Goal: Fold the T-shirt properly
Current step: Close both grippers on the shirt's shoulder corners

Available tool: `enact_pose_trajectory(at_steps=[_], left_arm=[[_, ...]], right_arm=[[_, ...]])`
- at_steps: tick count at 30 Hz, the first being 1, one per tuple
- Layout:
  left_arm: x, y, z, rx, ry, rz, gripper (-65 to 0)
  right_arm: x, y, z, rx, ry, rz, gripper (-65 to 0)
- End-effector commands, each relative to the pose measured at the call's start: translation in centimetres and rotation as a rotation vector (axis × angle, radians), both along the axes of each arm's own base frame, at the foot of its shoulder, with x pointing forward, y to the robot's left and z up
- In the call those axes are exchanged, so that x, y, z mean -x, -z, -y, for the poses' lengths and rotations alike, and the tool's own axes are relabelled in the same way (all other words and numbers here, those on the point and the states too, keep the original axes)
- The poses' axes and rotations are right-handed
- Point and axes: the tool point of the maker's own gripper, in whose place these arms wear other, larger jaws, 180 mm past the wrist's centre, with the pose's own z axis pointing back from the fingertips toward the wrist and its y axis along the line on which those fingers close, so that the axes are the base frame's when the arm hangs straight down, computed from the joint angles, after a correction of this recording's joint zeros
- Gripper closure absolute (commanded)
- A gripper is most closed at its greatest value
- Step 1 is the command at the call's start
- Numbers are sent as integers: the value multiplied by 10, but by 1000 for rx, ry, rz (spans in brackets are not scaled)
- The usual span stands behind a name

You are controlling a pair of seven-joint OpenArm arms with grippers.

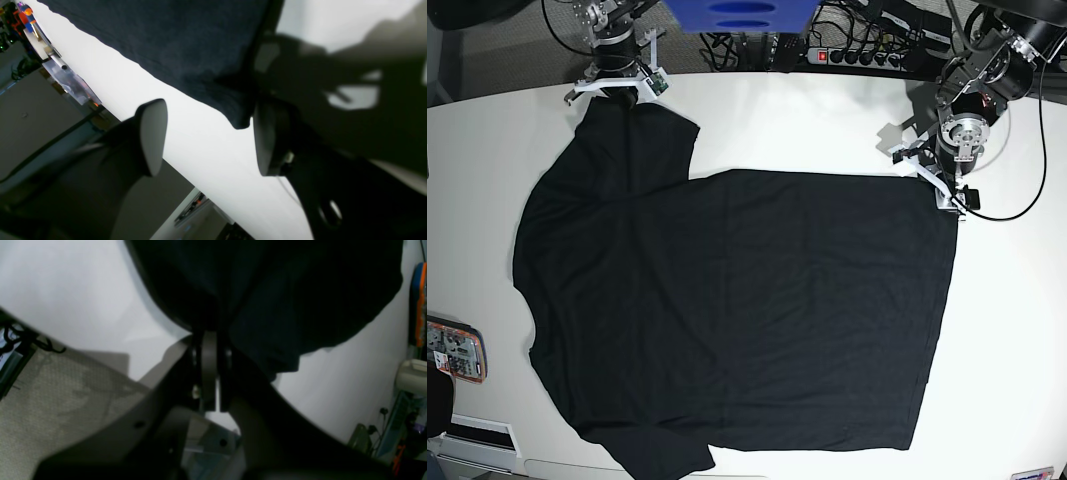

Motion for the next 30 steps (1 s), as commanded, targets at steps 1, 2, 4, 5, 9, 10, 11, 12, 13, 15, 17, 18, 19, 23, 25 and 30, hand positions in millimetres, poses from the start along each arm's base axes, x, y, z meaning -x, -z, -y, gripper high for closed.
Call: enact_pose_trajectory(at_steps=[1,2,4,5,9,10,11,12,13,15,17,18,19,23,25,30], left_arm=[[19,13,11,67,10,-91,-411],[18,12,10,67,9,-88,-411],[17,11,2,29,-15,-83,-411],[12,8,-2,12,-26,-72,-411],[-1,3,-2,10,-31,-47,-405],[-2,3,-2,8,-31,-44,-405],[-2,3,-2,8,-29,-43,-405],[-2,3,-2,7,-29,-42,-405],[-2,3,-2,6,-30,-43,-405],[2,9,-10,-8,-45,-64,-405],[4,17,-21,-34,-65,-83,-405],[6,23,-21,-39,-61,-103,-404],[6,29,-17,-45,-48,-115,-404],[6,34,-6,-44,-10,-130,-397],[6,34,-4,-44,-6,-130,-374],[7,34,0,-32,2,-129,-282]], right_arm=[[-3,-7,-1,-3,-4,24,0],[-3,-7,-1,-3,-4,24,0],[-4,-8,-1,-4,-4,26,0],[-4,-8,-1,-4,-4,26,0],[-4,-8,-1,-4,-4,26,0],[-4,-8,-1,-4,-4,26,0],[-4,-8,-1,-4,-4,26,0],[-4,-8,-1,-4,-4,26,0],[-4,-8,-1,-4,-4,26,0],[-4,-8,-1,-4,-4,26,0],[-4,-8,-1,-4,-4,26,0],[-4,-8,-1,-4,-4,26,0],[-4,-8,-1,-4,-4,26,0],[-4,-8,-1,-4,-4,26,0],[-4,-8,-1,-4,-4,28,0],[-4,-8,-1,-4,-4,28,0]])
